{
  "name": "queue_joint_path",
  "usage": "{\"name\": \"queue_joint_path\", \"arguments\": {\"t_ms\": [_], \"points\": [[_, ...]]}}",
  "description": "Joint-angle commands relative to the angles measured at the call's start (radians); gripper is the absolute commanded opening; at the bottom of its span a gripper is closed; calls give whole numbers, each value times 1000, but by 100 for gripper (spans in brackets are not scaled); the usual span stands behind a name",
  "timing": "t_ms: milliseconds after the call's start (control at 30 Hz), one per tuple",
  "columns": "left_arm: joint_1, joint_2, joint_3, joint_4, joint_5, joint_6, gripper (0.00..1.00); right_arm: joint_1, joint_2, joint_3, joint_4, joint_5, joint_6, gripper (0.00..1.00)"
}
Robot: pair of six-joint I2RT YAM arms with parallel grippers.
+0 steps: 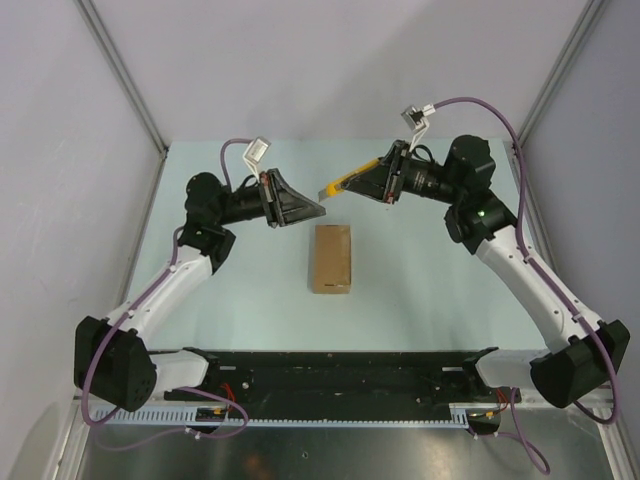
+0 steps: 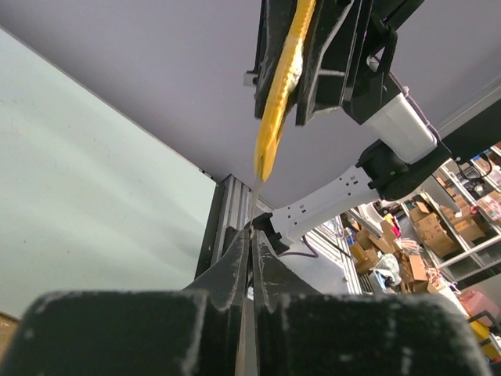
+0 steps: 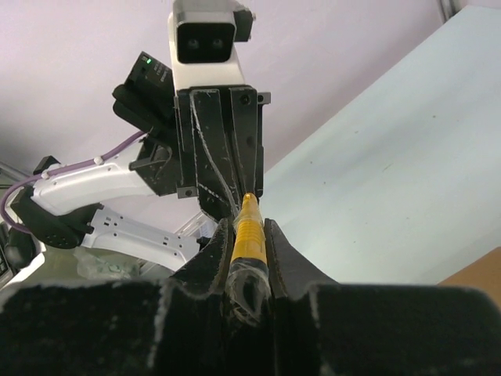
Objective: Unpack the express box
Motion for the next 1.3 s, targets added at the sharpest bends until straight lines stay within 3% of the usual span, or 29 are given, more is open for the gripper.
{"name": "queue_joint_path", "arguments": {"t_ms": [0,267,300,333,400,433,533,567,600,667,700,800,900,1067,1267], "points": [[12,-22,-24,21,26,33,1,-16,-45,36,33,25,10,0],[42,-34,-49,21,-3,39,1,-33,-59,36,14,31,-7,0],[46,-31,-52,19,-4,39,12,-33,-64,36,5,51,-24,0],[48,-26,-64,18,-13,41,36,-33,-67,36,-16,60,-35,0],[48,-23,-84,18,-30,51,44,-33,-74,36,-77,92,-59,0],[48,-19,-101,16,-46,51,53,-30,-74,36,-93,100,-78,0],[46,-14,-135,7,-95,51,61,9,-87,34,-179,186,-172,0],[48,-17,-147,-11,-166,70,64,30,-93,34,-214,244,-214,0],[46,-14,-158,-66,-219,88,68,88,-93,34,-284,399,-248,0],[43,13,-190,-146,-382,139,70,148,-88,22,-328,569,-325,0],[39,27,-195,-245,-436,157,70,180,-94,1,-313,755,-341,0],[25,121,-153,-495,-634,219,73,268,-129,-180,-163,1030,-334,0],[19,208,-129,-541,-618,202,73,308,-142,-359,-51,1228,-270,0],[-18,294,-132,-544,-629,176,74,369,-117,-548,121,1416,-271,0],[-38,391,-118,-590,-642,137,74,377,-35,-561,227,1430,-302,0]]}}
